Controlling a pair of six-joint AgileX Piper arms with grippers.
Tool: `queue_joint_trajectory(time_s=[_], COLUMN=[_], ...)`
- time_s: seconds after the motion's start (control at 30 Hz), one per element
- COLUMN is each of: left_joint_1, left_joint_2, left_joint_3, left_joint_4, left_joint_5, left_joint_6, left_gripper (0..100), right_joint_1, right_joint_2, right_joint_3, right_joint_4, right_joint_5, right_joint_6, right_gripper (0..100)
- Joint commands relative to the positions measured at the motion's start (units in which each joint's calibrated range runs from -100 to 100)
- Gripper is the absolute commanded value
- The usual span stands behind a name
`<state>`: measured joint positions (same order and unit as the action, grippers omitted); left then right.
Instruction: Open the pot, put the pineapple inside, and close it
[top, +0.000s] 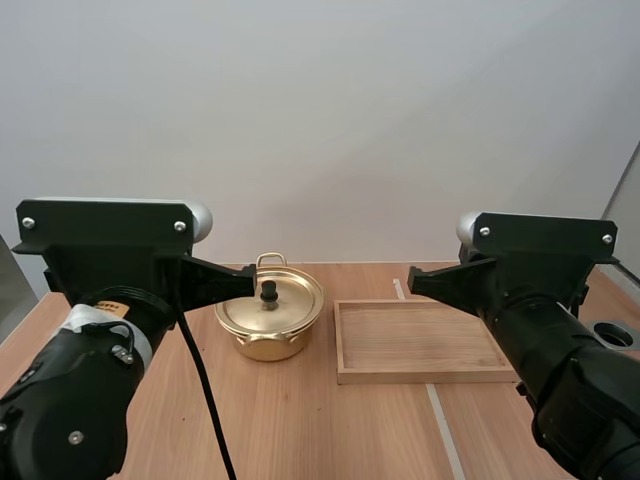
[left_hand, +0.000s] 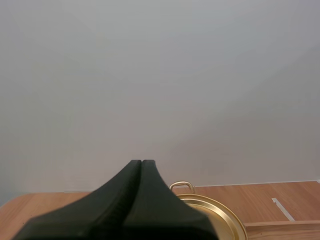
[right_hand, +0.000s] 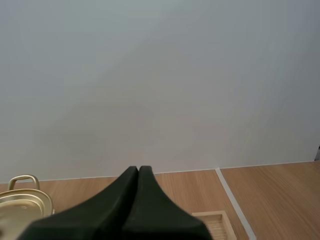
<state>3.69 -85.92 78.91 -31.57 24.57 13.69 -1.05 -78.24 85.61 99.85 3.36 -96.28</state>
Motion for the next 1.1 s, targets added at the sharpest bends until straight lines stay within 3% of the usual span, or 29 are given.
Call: queue_joint_trajectory(time_s=[0.0, 0.17, 1.07], left_joint_1=[0.1, 0.1, 0.1], left_joint_2=[-0.26, -0.26, -0.26], left_joint_3=[0.17, 0.17, 0.52], left_joint_4=[2.01, 4.36, 4.36], left_joint_5=[1.98, 3.4, 2.71], left_joint_6=[-1.28, -1.28, -1.28], left_gripper=[0, 0, 0], right_joint_1=[-0.18, -0.18, -0.18], right_joint_2=[-0.46, -0.46, -0.46], right_joint_3=[0.67, 0.91, 0.91], right_joint_4=[-0.73, -0.73, -0.36], right_joint_5=[-0.19, -0.17, -2.23], right_joint_6=[-0.59, -0.59, -0.27], right_gripper=[0, 0, 0])
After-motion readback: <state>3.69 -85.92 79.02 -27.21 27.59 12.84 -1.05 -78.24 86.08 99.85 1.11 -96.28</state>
